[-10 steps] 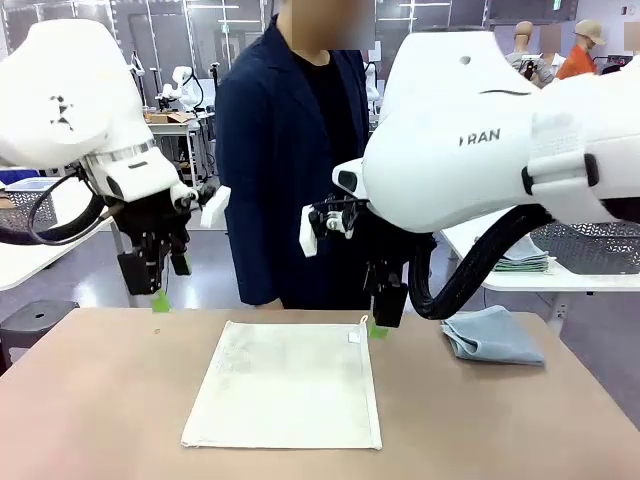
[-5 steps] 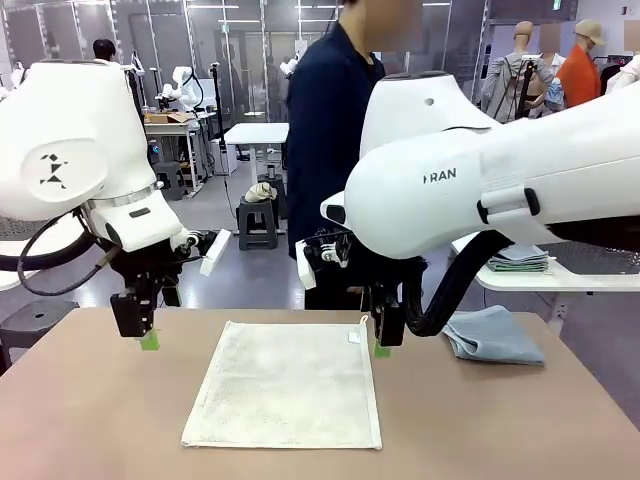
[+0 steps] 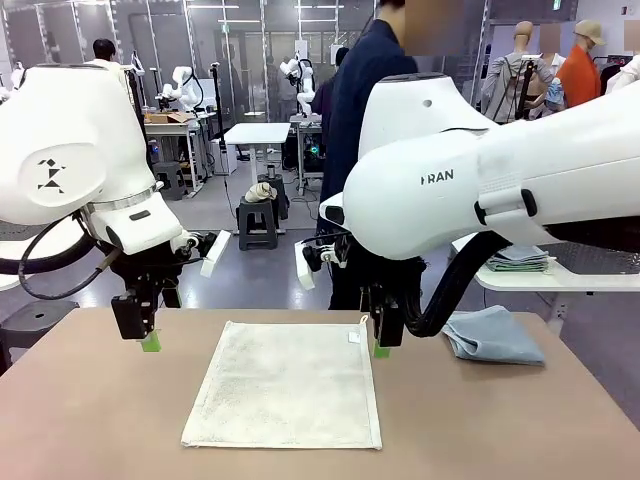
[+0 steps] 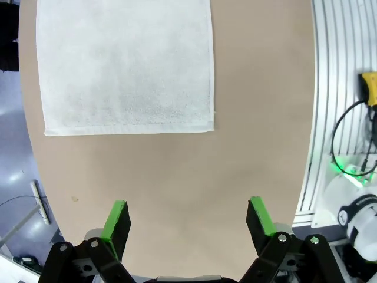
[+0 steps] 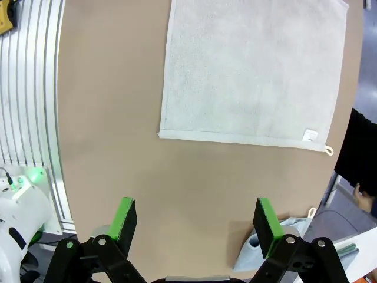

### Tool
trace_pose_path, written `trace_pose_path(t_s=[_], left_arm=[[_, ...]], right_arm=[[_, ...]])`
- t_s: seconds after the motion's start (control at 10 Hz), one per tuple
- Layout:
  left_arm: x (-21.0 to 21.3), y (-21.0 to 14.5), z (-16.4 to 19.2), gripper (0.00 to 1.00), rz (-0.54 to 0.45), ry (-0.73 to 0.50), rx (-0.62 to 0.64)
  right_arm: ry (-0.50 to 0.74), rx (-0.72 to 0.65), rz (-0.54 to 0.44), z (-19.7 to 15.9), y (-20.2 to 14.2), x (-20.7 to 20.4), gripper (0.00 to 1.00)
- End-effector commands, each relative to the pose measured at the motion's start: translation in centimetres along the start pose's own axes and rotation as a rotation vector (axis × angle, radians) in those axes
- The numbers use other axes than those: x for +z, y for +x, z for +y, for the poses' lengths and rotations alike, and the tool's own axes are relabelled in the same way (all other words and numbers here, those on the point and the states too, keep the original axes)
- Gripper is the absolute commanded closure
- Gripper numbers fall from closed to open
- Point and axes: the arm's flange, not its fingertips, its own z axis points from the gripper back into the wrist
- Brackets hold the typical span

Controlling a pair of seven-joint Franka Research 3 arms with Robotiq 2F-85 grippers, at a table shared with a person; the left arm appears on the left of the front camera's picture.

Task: Fold the towels and place them in the basket.
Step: When a person lays out a Towel with hook on the table, fold it in half twice.

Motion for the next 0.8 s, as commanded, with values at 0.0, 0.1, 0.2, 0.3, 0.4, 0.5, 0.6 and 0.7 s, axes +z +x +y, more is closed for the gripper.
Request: trace_pose_path(t_s=[0.0, 0.1, 0.2, 0.3, 0.4, 0.5, 0.6, 0.7], left_arm=[[0.0, 0.0, 0.0, 0.00, 0.000, 0.001, 0.000], [-0.8, -0.4, -0.9, 0.00, -0.028, 0.018, 0.032], [-1.9, -0.8, -1.6, 0.00, -0.034, 0.021, 0.039], [-3.1, -1.1, -2.0, 0.00, -0.032, 0.015, 0.043], [-4.4, -1.3, -2.2, 0.00, -0.037, -0.002, 0.056], [-5.9, -1.4, -2.5, 0.00, -0.045, -0.022, 0.055], [-7.6, -1.4, -2.6, 0.00, -0.041, -0.035, 0.045], [-9.1, -1.4, -2.9, 0.00, -0.043, -0.031, 0.055]], right_arm=[[-0.034, 0.002, 0.051, 0.8, 0.3, -0.8, 0.00], [-0.033, 0.011, 0.015, 1.1, 0.3, -1.8, 0.00], [-0.030, 0.004, 0.009, 1.1, 0.2, -3.0, 0.00], [-0.042, -0.008, 0.023, 1.2, 0.3, -3.9, 0.00], [-0.050, -0.021, 0.020, 1.3, 0.4, -4.9, 0.00], [-0.053, -0.044, 0.025, 1.4, 0.3, -6.0, 0.00], [-0.032, -0.059, 0.017, 1.3, 0.0, -7.6, 0.00], [-0.017, -0.074, 0.011, 1.2, -0.2, -9.1, 0.00]])
